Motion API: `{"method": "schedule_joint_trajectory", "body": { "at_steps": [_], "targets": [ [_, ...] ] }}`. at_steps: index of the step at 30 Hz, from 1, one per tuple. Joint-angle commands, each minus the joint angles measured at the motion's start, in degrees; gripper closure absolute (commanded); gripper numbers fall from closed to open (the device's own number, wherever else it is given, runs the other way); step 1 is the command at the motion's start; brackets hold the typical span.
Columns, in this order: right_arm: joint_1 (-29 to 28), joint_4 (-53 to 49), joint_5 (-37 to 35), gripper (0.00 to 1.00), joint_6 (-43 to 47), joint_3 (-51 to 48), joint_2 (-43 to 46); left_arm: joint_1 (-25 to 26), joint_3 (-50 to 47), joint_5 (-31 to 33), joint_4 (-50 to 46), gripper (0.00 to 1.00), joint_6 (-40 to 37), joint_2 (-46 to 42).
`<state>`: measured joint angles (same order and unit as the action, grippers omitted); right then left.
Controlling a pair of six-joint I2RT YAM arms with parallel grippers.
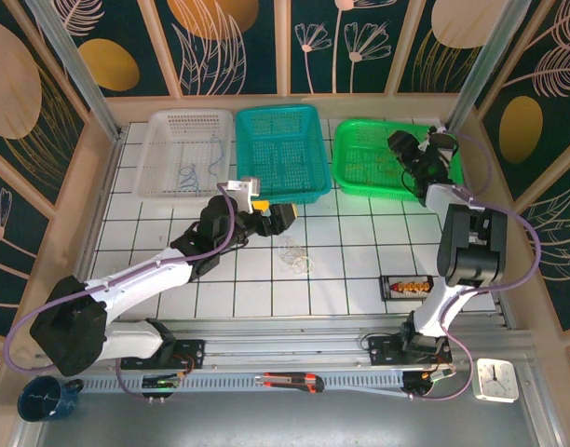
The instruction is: Untangle the cables
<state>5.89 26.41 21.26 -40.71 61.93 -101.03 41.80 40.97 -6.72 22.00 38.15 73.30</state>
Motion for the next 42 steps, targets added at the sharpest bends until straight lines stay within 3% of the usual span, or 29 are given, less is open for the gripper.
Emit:
{"method": "schedule_joint_trajectory", "body": {
  "at_steps": [1, 7, 14, 19, 26, 30, 42],
  "targets": [
    [-0.93, 0.97, 1.14, 0.43, 1.62, -1.91, 6.61, -0.18, -0.01, 1.25, -0.29, 0.01, -0.44, 0.48],
    [-7.17, -0.74, 1.95, 0.45, 2.96, -9.98, 17.13, -0.16, -1.14, 2.42, -1.54, 0.01, 0.71, 1.89],
    [-23.11, -7.81, -2.29, 0.44, 8.47, -20.96, 29.47, -0.28, -3.89, 5.27, -4.98, 0.01, 2.85, 1.99],
    [-34.47, -10.63, -7.04, 0.43, 9.74, -28.31, 32.43, -0.28, -5.37, 5.76, -6.71, 0.02, 2.54, 3.14],
    [-48.89, -13.36, -13.96, 0.41, 11.81, -32.03, 30.75, -0.23, -5.74, 4.66, -9.73, 0.27, -0.48, 6.17],
    [-53.4, -14.03, -16.7, 0.41, 12.67, -32.39, 28.49, -0.25, -5.58, 4.76, -11.31, 0.38, -2.19, 8.43],
    [-55.81, -10.53, -21.56, 0.41, 12.34, -33.98, 22.5, -0.2, -1.89, 3.44, -13.31, 0.37, -6.64, 17.77]
  ]
}}
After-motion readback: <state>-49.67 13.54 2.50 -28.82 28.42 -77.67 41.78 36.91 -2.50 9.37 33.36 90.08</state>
